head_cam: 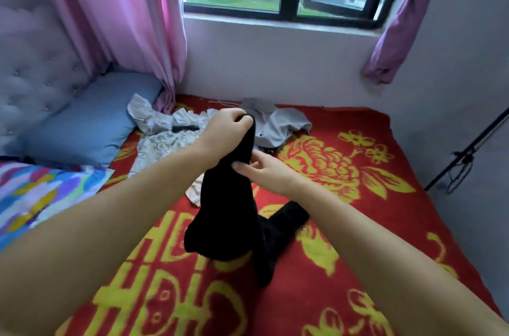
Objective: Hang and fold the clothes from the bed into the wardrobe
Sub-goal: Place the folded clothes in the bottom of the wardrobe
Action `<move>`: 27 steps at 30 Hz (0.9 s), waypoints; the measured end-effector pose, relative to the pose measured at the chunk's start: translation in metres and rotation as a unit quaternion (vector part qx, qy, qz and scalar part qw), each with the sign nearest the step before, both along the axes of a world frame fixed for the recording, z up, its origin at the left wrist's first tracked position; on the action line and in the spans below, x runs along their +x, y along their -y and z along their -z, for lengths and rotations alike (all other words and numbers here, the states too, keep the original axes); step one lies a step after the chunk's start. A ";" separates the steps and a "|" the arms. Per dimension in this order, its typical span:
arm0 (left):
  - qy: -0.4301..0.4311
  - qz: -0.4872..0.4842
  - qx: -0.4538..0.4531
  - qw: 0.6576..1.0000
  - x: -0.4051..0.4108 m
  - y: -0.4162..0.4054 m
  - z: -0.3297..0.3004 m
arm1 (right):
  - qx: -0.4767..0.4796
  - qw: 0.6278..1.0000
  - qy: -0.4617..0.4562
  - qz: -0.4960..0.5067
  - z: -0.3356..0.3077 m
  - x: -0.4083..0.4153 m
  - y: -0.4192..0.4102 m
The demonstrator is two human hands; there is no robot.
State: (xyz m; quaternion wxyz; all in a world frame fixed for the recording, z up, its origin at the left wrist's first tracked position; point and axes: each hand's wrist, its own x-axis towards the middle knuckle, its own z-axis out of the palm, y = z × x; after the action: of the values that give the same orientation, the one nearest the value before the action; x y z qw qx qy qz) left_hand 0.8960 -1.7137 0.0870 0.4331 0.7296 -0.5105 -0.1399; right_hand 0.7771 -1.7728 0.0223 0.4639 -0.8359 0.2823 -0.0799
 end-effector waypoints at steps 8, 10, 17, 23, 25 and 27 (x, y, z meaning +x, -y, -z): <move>-0.033 0.109 0.148 0.982 0.032 -0.044 -0.022 | -0.216 0.965 -0.079 0.131 -0.026 -0.012 0.006; 0.121 0.109 0.211 0.964 0.039 -0.050 -0.016 | -0.246 0.953 -0.088 0.156 -0.034 -0.019 0.011; 0.235 -0.048 0.158 0.958 0.074 -0.055 -0.011 | -0.270 0.944 0.023 0.189 -0.095 -0.020 -0.001; 0.145 -0.140 -0.019 0.979 0.070 -0.062 -0.006 | -0.232 0.931 0.175 0.219 -0.181 -0.025 -0.005; -0.081 -0.051 -0.072 0.993 0.065 -0.064 -0.007 | -0.175 0.923 0.233 0.250 -0.202 -0.027 -0.003; -0.273 0.113 -0.020 0.955 0.055 -0.071 -0.001 | -0.110 0.912 0.282 0.277 -0.213 -0.031 0.000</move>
State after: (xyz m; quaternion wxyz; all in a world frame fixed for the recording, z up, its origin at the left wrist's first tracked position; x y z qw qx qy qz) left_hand 0.9514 -1.6425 0.0878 0.5523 0.5921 -0.4543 -0.3714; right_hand 0.7459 -1.7729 0.2356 0.3890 -0.7126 0.3489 -0.4682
